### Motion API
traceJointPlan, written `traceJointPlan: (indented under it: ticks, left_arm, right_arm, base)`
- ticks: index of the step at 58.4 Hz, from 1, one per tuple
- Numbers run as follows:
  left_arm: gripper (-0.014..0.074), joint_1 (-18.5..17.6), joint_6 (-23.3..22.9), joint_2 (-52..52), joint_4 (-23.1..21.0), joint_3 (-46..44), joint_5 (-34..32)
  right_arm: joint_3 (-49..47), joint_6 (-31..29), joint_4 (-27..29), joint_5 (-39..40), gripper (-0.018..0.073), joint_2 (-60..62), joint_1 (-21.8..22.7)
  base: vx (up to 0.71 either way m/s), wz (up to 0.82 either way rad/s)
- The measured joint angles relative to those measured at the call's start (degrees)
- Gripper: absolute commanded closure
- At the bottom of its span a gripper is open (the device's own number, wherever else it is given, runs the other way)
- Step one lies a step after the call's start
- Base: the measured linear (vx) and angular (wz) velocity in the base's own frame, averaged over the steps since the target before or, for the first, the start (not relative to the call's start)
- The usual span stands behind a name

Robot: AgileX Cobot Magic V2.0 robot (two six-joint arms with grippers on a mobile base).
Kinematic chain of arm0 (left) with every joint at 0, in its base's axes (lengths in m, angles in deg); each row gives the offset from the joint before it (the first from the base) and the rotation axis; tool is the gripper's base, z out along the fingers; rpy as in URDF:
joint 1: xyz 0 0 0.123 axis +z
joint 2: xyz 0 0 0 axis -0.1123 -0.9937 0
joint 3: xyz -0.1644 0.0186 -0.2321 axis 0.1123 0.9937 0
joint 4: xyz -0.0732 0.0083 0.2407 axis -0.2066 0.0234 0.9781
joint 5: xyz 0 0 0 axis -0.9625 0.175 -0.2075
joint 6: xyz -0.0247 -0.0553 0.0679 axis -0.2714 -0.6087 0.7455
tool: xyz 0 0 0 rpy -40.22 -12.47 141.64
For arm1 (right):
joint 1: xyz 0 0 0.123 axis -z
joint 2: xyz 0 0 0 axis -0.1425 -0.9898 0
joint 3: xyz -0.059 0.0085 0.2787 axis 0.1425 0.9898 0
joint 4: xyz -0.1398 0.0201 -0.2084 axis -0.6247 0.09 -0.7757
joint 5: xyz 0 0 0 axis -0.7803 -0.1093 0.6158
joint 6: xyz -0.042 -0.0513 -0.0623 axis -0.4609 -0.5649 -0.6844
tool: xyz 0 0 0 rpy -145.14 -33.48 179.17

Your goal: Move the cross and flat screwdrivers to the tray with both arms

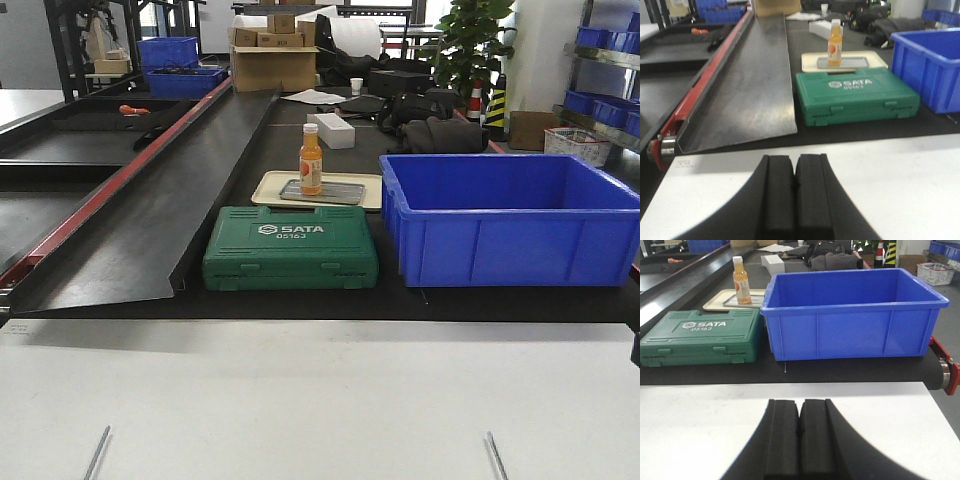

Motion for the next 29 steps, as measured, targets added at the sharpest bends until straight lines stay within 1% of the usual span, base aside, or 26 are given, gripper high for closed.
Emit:
traceJointPlan:
  ticks: [6,15,20,24,29]
  left_arm:
    - [0.0380,0.00,0.00,-1.61,0.00,0.00,-0.15]
    - [0.0165,0.00,0.00,-1.92,0.05,0.00,-0.58]
    - [0.0089,0.00,0.00,-1.92,0.05,0.00,-0.51]
    - [0.0051,0.00,0.00,-1.92,0.05,0.00,-0.29]
    - [0.0038,0.00,0.00,-1.92,0.05,0.00,0.59]
  right_arm:
    - [-0.01,-0.14,0.05,0.01,0.0342,-0.01,0.00]
    - [-0.06,-0.14,0.17,-0.50,0.0088,-0.01,0.00]
    - [-0.06,-0.14,0.30,-0.50,-0.0026,-0.01,0.00]
    - [-0.06,0.36,1.01,-0.50,-0.0076,-0.01,0.00]
    - [-0.06,0.75,1.78,-1.49,-0.0078,-0.12,0.00]
  base:
    - [0.00,0.00]
    - [0.00,0.00]
    - [0.00,0.00]
    - [0.00,0.00]
    - [0.00,0.00]
